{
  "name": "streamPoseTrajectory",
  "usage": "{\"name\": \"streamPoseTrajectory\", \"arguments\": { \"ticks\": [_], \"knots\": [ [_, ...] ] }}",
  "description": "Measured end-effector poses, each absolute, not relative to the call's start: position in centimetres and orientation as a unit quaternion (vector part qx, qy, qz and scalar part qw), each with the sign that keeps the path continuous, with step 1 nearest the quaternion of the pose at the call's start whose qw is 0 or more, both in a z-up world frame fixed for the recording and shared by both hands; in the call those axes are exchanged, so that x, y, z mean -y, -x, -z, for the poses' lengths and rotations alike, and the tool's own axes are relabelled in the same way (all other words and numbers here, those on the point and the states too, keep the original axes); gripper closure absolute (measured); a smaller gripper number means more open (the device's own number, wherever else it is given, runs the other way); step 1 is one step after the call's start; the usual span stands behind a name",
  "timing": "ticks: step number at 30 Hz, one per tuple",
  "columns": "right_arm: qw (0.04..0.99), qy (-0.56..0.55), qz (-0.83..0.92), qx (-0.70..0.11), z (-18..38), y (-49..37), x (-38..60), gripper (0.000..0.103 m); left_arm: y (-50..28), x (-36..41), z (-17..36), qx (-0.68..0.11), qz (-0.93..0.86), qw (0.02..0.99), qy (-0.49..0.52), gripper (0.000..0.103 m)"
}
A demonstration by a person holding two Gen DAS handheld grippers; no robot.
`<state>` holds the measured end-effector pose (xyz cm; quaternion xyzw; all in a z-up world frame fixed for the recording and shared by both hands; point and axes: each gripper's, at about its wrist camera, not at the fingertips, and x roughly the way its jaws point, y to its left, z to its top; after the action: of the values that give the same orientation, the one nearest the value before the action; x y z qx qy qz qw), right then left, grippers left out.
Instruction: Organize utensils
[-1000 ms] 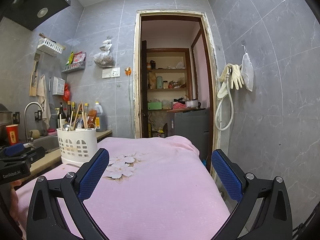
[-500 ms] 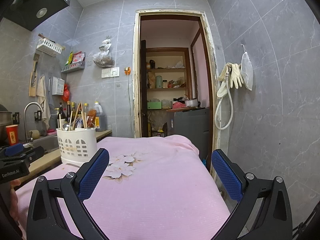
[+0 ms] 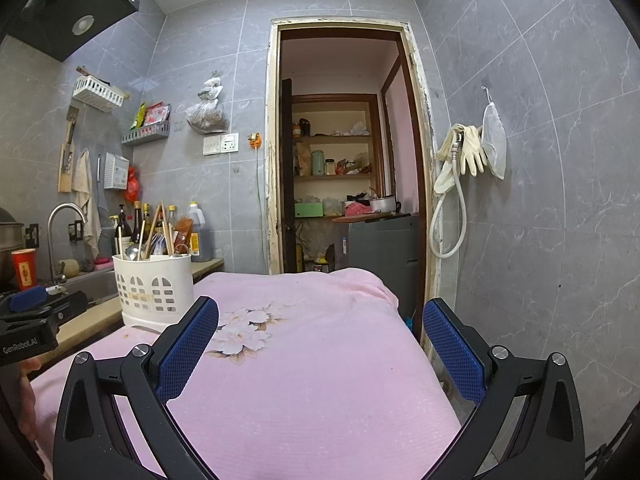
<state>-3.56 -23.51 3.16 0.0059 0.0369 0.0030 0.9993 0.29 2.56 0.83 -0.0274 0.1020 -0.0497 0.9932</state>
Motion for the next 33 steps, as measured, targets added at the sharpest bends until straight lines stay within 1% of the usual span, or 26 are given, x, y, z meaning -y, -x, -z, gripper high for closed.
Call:
{"name": "streamPoseTrajectory", "arguments": {
  "ticks": [33],
  "knots": [
    [0.999,-0.007,-0.004,-0.040,-2.90,3.58,23.24,0.000,-0.39,-2.23,-0.55,-0.106,0.037,0.993,0.022,0.003]
  ]
}}
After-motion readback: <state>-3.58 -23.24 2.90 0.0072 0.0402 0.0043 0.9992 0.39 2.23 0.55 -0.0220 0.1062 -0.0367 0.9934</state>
